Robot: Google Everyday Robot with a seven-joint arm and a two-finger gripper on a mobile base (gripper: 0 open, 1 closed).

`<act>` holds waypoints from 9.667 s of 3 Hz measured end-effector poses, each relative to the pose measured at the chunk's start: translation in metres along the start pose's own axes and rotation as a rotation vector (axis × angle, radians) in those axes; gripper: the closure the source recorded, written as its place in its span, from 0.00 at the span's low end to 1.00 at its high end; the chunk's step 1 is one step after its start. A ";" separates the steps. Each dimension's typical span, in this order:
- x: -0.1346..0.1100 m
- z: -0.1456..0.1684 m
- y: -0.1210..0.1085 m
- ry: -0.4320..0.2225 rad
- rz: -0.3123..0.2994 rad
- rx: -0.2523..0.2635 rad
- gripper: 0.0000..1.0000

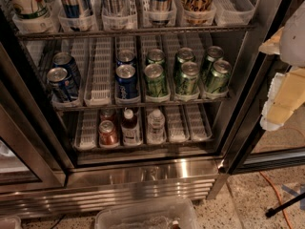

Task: Pick green can from middle shelf of fridge

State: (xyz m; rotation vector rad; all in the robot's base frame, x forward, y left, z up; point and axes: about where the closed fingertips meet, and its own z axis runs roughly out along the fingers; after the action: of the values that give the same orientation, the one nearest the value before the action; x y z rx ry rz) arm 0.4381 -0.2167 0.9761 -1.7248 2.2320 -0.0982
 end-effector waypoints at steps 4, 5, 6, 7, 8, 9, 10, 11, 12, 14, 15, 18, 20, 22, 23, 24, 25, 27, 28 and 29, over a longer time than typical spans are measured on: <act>-0.028 0.000 0.021 -0.219 0.083 -0.017 0.00; -0.047 0.003 0.029 -0.378 0.124 -0.036 0.00; -0.064 0.009 0.037 -0.548 0.196 -0.038 0.00; -0.078 0.014 0.045 -0.699 0.290 -0.011 0.00; -0.105 0.009 0.058 -0.855 0.301 -0.013 0.00; -0.121 -0.009 0.059 -0.938 0.310 -0.025 0.00; -0.121 -0.008 0.058 -0.945 0.320 -0.008 0.00; -0.131 0.002 0.063 -0.973 0.348 0.063 0.00; -0.141 0.028 0.057 -1.022 0.409 0.158 0.00; -0.150 0.075 0.035 -1.155 0.593 0.272 0.00; -0.180 0.073 0.043 -1.200 0.536 0.263 0.00; -0.149 0.090 0.022 -1.238 0.729 0.352 0.00; -0.113 0.090 0.014 -1.192 0.660 0.522 0.00; -0.103 0.085 0.013 -1.158 0.593 0.597 0.00; -0.068 0.077 0.003 -1.145 0.555 0.703 0.00; -0.039 0.083 -0.005 -1.137 0.525 0.777 0.00; -0.030 0.106 -0.011 -1.087 0.516 0.800 0.00; -0.055 0.149 -0.008 -1.019 0.508 0.743 0.00; -0.056 0.151 -0.013 -1.067 0.604 0.694 0.00; -0.065 0.151 -0.019 -1.135 0.749 0.643 0.00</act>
Offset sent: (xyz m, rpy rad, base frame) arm -0.0126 0.0129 -0.0078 0.1086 -0.0097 -0.0237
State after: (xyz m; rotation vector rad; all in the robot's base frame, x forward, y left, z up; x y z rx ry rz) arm 0.5139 -0.1395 0.8515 -0.3253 1.5189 0.2483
